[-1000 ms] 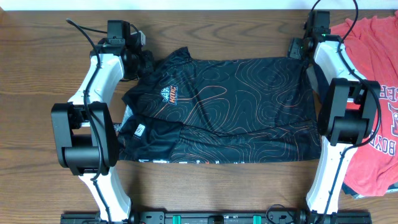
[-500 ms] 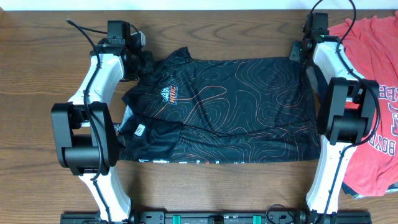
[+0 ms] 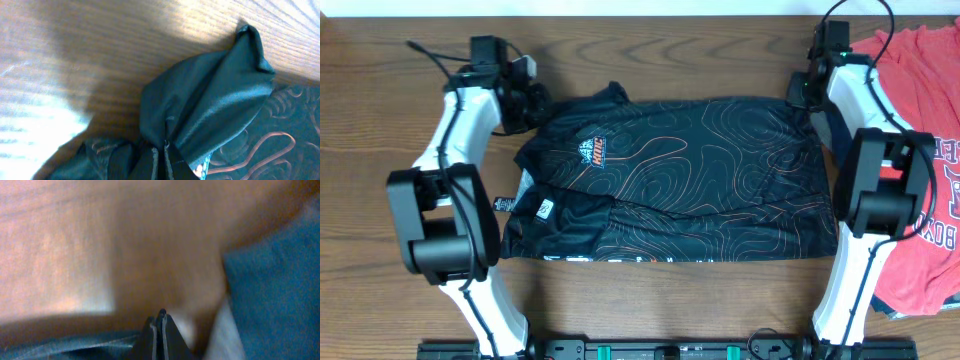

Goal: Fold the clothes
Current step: 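Fold the shirt's top edge toward the bottom with both grippers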

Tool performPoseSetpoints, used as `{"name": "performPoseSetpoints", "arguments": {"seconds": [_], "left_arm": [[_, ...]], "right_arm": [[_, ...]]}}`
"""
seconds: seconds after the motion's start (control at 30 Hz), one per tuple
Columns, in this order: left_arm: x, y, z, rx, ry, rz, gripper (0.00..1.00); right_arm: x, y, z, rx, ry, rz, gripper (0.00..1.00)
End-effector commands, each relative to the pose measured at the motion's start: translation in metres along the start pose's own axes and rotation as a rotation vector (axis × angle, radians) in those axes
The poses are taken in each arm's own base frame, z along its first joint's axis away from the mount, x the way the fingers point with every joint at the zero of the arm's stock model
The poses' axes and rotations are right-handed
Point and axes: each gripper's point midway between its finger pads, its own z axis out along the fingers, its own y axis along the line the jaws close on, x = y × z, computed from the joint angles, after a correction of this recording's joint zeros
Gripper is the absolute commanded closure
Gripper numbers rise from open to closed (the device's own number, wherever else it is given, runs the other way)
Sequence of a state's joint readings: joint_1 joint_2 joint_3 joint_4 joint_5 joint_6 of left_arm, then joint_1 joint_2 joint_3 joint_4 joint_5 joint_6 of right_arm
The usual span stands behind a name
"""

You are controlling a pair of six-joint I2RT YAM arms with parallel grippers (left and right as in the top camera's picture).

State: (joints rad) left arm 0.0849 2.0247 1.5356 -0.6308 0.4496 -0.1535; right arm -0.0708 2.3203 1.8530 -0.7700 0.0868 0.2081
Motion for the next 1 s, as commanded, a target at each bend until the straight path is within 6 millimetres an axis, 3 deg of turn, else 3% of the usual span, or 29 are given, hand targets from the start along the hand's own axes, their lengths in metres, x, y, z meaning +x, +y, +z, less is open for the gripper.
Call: {"name": "performPoseSetpoints", "arguments": {"seconds": [0.0, 0.17, 0.37, 0.57, 0.73, 0.97], "left_arm": [[-0.008, -0.019, -0.044, 0.103, -0.051, -0.004, 0.94], [0.013, -0.020, -0.078, 0.086, -0.008, -0.047, 0.94], [0.062, -0.018, -0.093, 0.054, 0.166, -0.105, 0.94], [0.111, -0.011, -0.105, 0.007, 0.363, -0.114, 0.94], [0.140, 0.013, -0.116, -0.139, 0.474, -0.128, 0.94], [0.170, 0.026, -0.107, -0.170, 0.572, -0.143, 0.94]], "right_arm": [[-0.010, -0.015, -0.060, 0.011, -0.043, 0.025, 0.99], [0.038, -0.028, -0.102, 0.050, 0.132, 0.007, 0.99], [0.098, -0.059, -0.130, 0.162, 0.378, -0.011, 0.99], [0.130, -0.080, -0.142, 0.247, 0.518, -0.034, 0.99], [0.151, -0.090, -0.150, 0.269, 0.619, -0.036, 0.99], [0.190, -0.096, -0.142, 0.289, 0.758, -0.057, 0.97]]}}
